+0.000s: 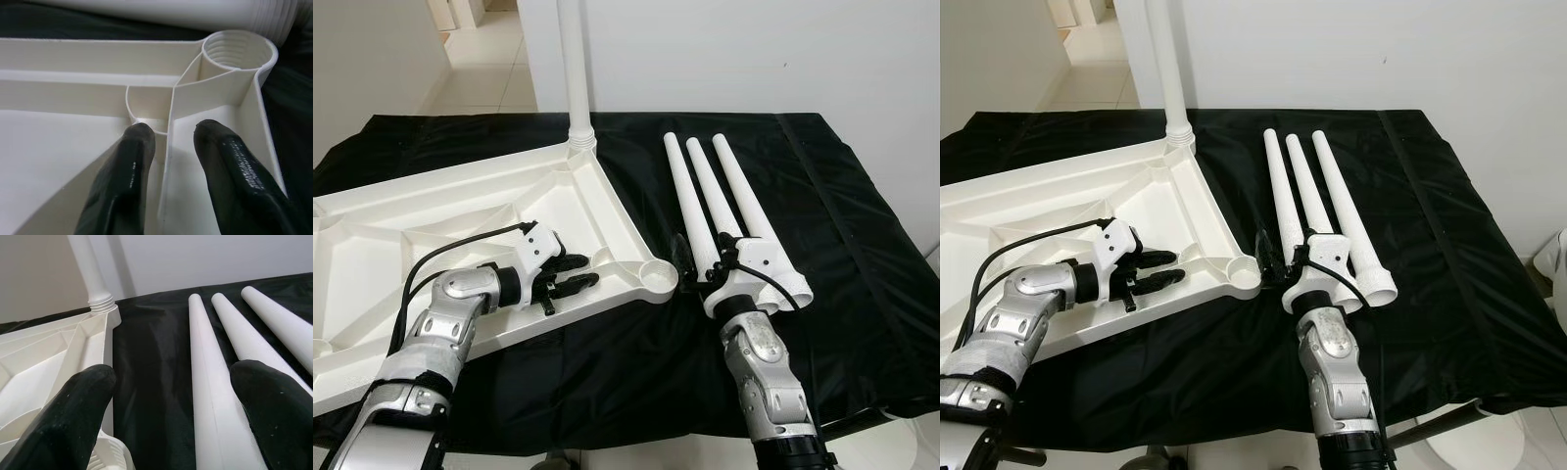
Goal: Building children table
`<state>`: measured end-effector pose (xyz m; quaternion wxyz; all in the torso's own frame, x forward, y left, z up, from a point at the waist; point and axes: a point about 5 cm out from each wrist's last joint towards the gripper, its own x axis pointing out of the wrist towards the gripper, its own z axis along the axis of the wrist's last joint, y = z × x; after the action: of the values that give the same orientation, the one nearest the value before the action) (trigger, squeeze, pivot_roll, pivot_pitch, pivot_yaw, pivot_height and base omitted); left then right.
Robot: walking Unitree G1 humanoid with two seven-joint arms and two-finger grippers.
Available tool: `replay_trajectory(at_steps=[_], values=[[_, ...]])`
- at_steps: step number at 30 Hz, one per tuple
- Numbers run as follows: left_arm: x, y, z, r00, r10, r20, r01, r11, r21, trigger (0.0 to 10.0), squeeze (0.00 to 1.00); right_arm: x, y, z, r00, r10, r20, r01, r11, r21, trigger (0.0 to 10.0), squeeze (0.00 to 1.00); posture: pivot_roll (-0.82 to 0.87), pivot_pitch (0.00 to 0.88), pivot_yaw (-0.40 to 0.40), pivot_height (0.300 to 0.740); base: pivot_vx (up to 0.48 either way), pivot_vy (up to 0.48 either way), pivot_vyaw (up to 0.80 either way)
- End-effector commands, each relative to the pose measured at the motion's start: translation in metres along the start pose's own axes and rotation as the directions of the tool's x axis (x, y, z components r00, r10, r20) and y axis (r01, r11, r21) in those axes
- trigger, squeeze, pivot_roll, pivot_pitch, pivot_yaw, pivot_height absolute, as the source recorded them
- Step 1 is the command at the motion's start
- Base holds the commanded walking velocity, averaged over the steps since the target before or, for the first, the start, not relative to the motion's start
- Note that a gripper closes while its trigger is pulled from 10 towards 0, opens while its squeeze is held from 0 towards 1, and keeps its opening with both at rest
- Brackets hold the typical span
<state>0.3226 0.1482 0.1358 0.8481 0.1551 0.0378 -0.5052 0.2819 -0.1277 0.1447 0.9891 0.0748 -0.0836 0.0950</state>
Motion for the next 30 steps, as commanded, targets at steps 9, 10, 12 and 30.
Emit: replay_trajectory(at_steps=[9, 10, 12, 30], values=[[0.005, -0.004, 0.025, 0.985, 0.145, 0.088, -0.137, 0.986, -0.091, 10.0, 0.00, 0.005, 0.001, 0.002, 1.000, 0.010, 0.011, -0.009, 1.000, -0.028, 10.0, 0.00, 0.10, 0.024, 0.031, 0.740, 0.000, 0.000, 0.00], [0.009, -0.008, 0.029, 0.981, 0.162, 0.106, -0.149, 0.981, -0.125, 10.0, 0.00, 0.009, -0.004, 0.002, 1.000, -0.019, 0.000, 0.019, 0.999, -0.051, 10.0, 0.00, 0.11, 0.015, 0.019, 0.740, 0.000, 0.000, 0.00], [0.012, -0.012, 0.033, 0.977, 0.180, 0.116, -0.161, 0.974, -0.161, 10.0, 0.00, 0.012, -0.009, 0.002, 0.998, -0.055, -0.015, 0.054, 0.996, -0.075, 10.0, 0.00, 0.11, 0.015, 0.019, 0.740, 0.000, 0.000, 0.00], [0.034, -0.054, 0.065, 0.966, 0.159, 0.206, -0.105, 0.962, -0.252, 10.0, 0.00, 0.036, -0.012, 0.004, 0.971, -0.115, -0.210, 0.097, 0.991, -0.096, 10.0, 0.00, 0.12, 0.000, -0.026, 0.740, 0.000, 0.000, 0.00]])
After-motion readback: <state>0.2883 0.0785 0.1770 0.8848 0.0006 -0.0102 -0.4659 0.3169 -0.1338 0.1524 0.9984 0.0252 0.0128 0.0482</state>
